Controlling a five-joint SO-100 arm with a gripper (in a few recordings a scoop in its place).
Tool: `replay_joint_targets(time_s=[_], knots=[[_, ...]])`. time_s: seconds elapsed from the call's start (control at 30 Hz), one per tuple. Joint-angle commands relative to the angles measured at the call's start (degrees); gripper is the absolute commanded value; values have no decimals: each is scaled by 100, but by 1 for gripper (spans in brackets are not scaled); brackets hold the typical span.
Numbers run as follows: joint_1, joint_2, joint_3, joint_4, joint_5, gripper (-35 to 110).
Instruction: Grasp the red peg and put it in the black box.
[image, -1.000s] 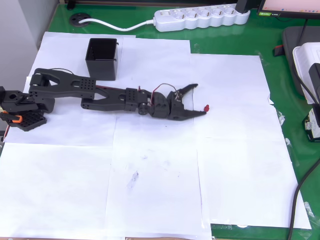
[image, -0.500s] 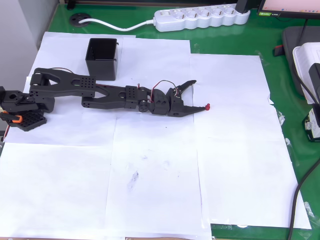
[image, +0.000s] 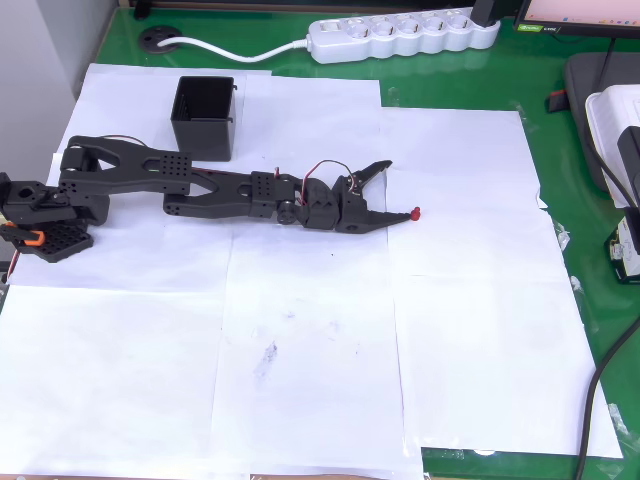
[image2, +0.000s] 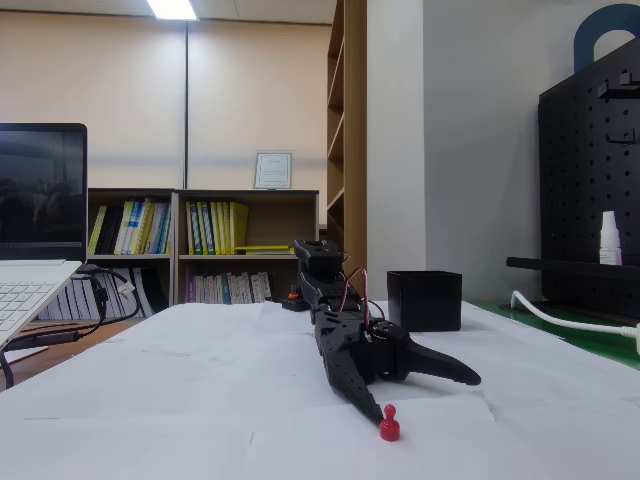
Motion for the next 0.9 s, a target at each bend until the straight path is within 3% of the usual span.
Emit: replay_joint_targets(time_s=[0.0,0.5,0.7,0.87], knots=[[211,-70,-167,44,-62,46],[316,-123,-229,-97,-53,46],[308,-123,-246,-185,26,2],[316,-97,-246,-264,18,0]])
